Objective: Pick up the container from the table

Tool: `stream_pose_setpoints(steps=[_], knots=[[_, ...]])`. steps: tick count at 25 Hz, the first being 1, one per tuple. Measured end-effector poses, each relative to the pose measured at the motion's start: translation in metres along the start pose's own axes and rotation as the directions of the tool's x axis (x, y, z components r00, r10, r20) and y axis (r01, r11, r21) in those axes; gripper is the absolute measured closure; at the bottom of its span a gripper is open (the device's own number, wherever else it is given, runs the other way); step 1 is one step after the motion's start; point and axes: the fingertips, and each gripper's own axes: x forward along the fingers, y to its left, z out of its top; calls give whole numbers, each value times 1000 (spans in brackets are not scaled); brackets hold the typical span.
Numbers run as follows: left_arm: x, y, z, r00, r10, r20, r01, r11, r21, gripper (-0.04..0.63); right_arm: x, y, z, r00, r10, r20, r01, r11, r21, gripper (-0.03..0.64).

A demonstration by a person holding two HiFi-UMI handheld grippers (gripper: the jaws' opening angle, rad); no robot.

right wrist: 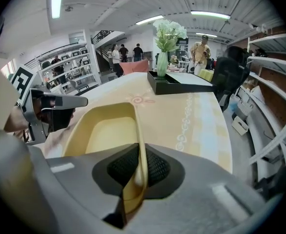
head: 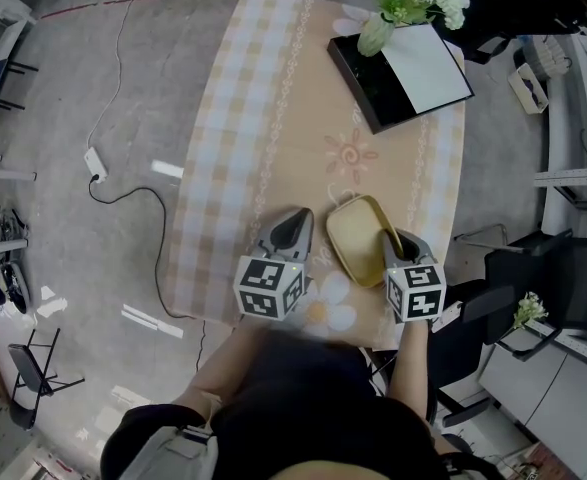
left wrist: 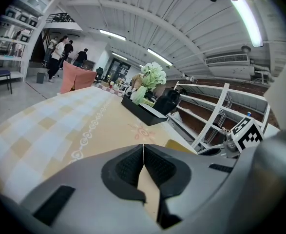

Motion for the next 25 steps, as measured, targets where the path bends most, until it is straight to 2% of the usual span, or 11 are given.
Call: stream_pose_setpoints(steps=[8, 19, 25], knots=[[-6, -6, 1, 1000, -11, 3, 11, 1000, 27, 585, -5, 1, -2, 999, -22, 26, 22, 999, 25, 600], [-17, -19, 2, 999, -42, 5, 41, 996, 77, 585, -22, 0, -2, 991, -94, 100, 86, 993, 81, 609], [-26, -26, 4, 998, -65, 10, 64, 993, 100, 584, -36, -2, 1, 975, -143, 170, 110, 976, 189, 609]])
